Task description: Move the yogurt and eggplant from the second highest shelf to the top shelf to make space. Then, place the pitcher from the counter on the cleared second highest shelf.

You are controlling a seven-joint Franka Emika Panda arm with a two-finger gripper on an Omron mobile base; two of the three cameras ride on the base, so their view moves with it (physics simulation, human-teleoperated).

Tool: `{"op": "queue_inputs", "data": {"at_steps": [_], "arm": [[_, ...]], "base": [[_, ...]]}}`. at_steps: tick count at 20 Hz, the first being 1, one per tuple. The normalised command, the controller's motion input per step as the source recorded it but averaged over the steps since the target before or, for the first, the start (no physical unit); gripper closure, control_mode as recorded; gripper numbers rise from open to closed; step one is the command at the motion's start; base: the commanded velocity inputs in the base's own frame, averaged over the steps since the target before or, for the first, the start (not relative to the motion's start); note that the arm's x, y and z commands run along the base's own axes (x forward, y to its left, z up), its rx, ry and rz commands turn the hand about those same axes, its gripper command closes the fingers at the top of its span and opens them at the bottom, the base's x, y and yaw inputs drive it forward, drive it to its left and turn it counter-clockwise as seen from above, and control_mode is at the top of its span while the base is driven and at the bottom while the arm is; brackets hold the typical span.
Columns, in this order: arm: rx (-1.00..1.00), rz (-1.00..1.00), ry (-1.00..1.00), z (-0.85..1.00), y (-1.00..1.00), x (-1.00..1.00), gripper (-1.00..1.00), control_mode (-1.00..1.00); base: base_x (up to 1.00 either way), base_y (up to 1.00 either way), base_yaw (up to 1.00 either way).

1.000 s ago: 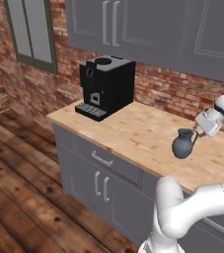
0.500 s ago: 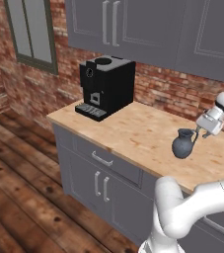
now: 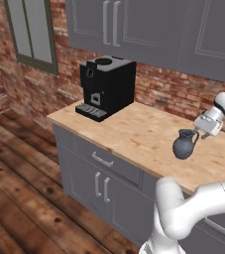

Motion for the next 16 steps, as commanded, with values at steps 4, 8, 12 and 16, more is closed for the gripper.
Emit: {"op": "queue_inputs", "data": {"at_steps": [4, 8, 12, 16], "arm": [[0.00, 0.00, -0.09, -0.19, 0.35, -0.23, -1.00, -1.00], [0.00, 0.00, -0.05, -0.05, 0.18, -0.40, -1.00, -1.00], [0.00, 0.00, -0.01, 0.00, 0.07, -0.44, -1.00, -1.00], [0.00, 0.00, 0.00, 0.00, 0.04, -0.14, -1.00, -1.00]], "base": [[0.00, 0.00, 0.00], [0.00, 0.00, 0.00], [0.00, 0.00, 0.00], [0.00, 0.00, 0.00]]}}
